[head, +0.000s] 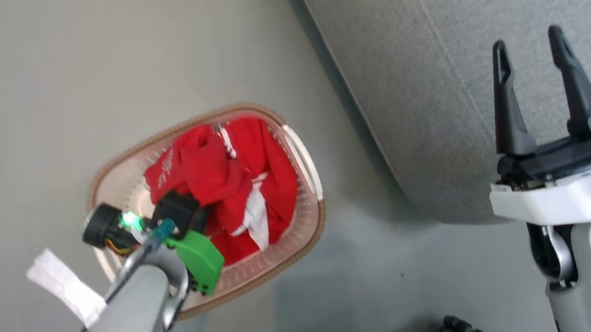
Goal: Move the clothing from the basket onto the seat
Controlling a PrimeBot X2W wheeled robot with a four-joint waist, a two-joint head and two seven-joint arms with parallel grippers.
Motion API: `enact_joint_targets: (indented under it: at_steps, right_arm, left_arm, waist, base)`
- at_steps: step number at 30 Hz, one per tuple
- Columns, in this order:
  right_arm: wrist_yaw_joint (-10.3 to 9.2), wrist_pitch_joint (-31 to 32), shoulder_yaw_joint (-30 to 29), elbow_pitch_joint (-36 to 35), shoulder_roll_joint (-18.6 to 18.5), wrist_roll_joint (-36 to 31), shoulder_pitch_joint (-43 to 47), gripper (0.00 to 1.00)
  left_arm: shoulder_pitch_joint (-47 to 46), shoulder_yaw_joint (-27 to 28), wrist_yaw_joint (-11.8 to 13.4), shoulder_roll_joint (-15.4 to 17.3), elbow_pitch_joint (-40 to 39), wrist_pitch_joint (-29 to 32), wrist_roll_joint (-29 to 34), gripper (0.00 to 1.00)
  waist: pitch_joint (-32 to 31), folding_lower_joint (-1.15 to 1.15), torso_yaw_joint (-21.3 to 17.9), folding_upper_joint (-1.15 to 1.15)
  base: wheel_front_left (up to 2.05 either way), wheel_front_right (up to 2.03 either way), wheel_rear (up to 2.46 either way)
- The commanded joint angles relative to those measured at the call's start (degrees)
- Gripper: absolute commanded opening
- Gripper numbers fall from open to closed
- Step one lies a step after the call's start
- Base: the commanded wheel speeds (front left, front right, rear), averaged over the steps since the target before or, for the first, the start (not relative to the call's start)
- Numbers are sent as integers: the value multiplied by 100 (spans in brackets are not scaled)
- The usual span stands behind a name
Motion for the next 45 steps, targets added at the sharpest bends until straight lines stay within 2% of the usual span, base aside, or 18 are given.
enact_joint_targets:
  at_steps: [1,9,15,20,28,35,45]
  right_arm:
    - [0,-18,-41,62,-17,-50,186,100]
    - [0,-18,20,333,-15,-197,750,100]
    - [0,-18,132,551,-16,-261,1173,100]
    - [0,-19,321,660,-16,-278,1479,100]
    - [0,-19,577,711,-16,-301,1789,100]
    - [0,-19,863,741,-14,-444,1925,100]
    - [0,-19,2110,994,-13,-911,1617,100]
  left_arm:
    - [248,92,40,-55,-123,-18,-76,0]
    - [1097,647,118,-302,-918,-18,-106,0]
    - [1627,1076,180,-512,-1486,-18,-71,0]
    - [1969,1404,241,-657,-1917,-18,-30,0]
    - [2318,1842,311,-778,-2469,-18,-1,0]
    - [2378,1887,253,-871,-2598,-18,42,0]
    - [1880,1486,77,-1067,-2507,136,2,0]
  waist:
    - [-1065,0,429,0]
    - [-2044,0,726,0]
    - [-2715,0,808,0]
    - [-3163,0,760,0]
    - [-3533,0,596,0]
    - [-3671,0,558,0]
    - [-3669,0,565,0]
  base:
    - [0,0,0]
    - [0,0,0]
    - [0,0,0]
    - [0,0,0]
    - [0,0,0]
    - [0,0,0]
    - [0,0,0]
